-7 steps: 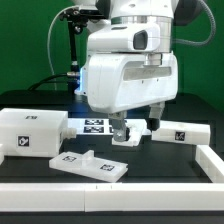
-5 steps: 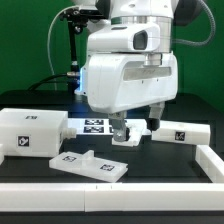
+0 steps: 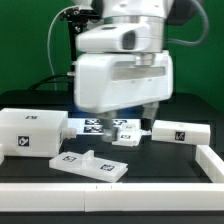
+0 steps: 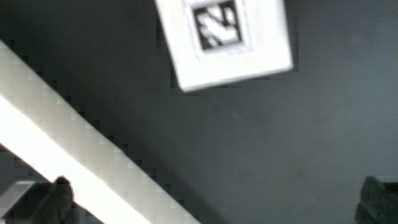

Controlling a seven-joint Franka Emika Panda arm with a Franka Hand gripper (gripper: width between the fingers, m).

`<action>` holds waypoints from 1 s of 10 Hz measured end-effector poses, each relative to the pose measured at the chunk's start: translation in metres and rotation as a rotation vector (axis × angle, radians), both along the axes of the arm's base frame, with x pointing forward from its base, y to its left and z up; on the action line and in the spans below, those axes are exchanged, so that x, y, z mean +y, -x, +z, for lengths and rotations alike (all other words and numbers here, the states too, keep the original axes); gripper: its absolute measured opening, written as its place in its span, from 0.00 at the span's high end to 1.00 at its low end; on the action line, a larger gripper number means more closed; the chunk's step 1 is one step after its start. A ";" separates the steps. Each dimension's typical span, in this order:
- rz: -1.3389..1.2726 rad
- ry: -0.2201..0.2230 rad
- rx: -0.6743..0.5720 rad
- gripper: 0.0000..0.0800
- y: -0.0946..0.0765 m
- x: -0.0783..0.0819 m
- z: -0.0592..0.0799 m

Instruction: Assemble cabinet

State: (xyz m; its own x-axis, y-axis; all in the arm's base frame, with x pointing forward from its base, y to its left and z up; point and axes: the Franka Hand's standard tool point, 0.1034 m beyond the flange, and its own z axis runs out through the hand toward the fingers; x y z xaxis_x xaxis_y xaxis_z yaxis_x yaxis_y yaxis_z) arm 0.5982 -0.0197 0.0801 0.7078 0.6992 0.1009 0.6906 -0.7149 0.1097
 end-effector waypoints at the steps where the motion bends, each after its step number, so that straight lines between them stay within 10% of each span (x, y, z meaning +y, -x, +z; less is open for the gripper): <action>1: -0.075 -0.007 -0.046 0.01 0.006 -0.010 0.000; 10: -0.523 -0.086 0.056 0.01 0.030 -0.030 -0.025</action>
Offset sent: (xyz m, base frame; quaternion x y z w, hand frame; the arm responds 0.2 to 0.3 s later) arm 0.0000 0.0000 0.0000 0.0000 0.0000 0.0000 1.0000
